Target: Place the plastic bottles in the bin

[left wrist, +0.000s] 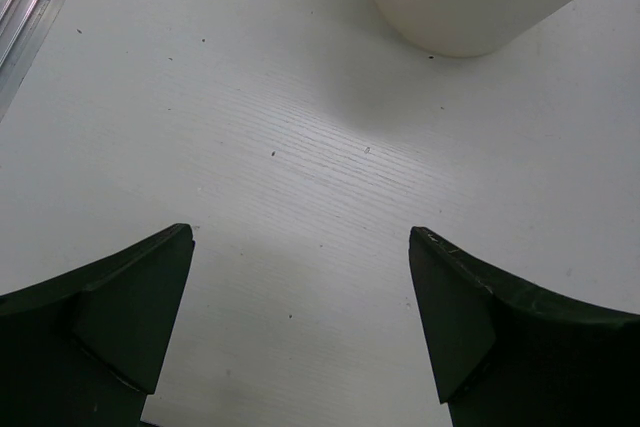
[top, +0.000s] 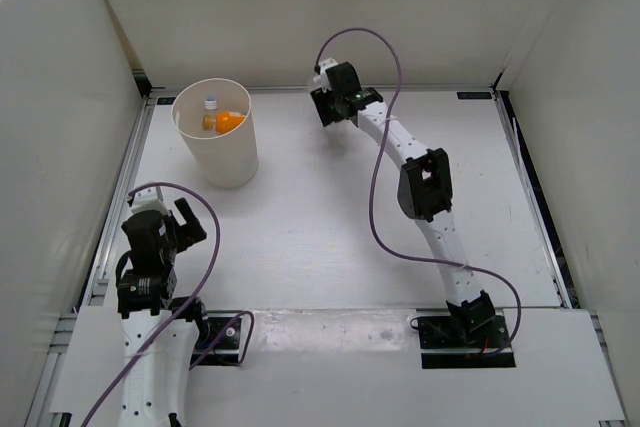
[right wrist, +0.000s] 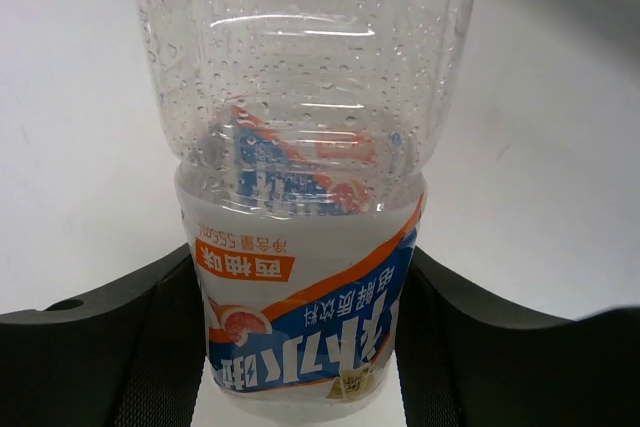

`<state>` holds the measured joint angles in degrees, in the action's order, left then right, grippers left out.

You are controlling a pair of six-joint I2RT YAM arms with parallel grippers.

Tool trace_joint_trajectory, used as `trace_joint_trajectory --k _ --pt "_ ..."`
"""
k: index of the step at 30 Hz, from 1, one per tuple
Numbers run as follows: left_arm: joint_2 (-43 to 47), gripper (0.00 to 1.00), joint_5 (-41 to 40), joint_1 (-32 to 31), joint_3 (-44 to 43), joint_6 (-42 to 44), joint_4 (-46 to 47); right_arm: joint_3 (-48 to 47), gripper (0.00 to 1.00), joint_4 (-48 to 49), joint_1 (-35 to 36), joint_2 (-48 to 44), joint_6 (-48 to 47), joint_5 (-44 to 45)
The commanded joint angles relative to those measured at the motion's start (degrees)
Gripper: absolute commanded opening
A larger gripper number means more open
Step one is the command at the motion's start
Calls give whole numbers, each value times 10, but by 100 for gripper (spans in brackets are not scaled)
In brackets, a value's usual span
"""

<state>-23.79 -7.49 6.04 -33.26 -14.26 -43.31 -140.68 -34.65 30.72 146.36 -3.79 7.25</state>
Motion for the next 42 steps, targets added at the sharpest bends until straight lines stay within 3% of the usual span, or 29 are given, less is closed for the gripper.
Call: trace_joint_trajectory --k 1,5,8,14,19,23,28,36,42 --pt "0 99 0 0 3 -2 4 -9 0 234 28 -68 -29 50" --pt "1 99 0 0 3 -2 5 -87 0 336 45 -44 -82 43" --pt "0 99 0 0 4 -2 5 -60 0 472 67 -62 -110 4" --pt "-2 99 0 1 3 -2 4 -69 0 563 113 -85 -119 -67" --pt "-2 99 0 0 4 -4 5 -57 0 601 135 -107 -46 -198" --pt "1 99 -2 0 3 -3 4 -43 0 585 138 -115 50 -316" --pt "4 99 -3 -1 2 -4 2 -6 0 551 145 -115 104 -462" --pt "1 99 -8 -1 1 -7 1 -28 12 501 161 -80 160 -507" --pt "3 99 -7 -1 0 -7 -3 -30 16 477 160 -58 152 -436"
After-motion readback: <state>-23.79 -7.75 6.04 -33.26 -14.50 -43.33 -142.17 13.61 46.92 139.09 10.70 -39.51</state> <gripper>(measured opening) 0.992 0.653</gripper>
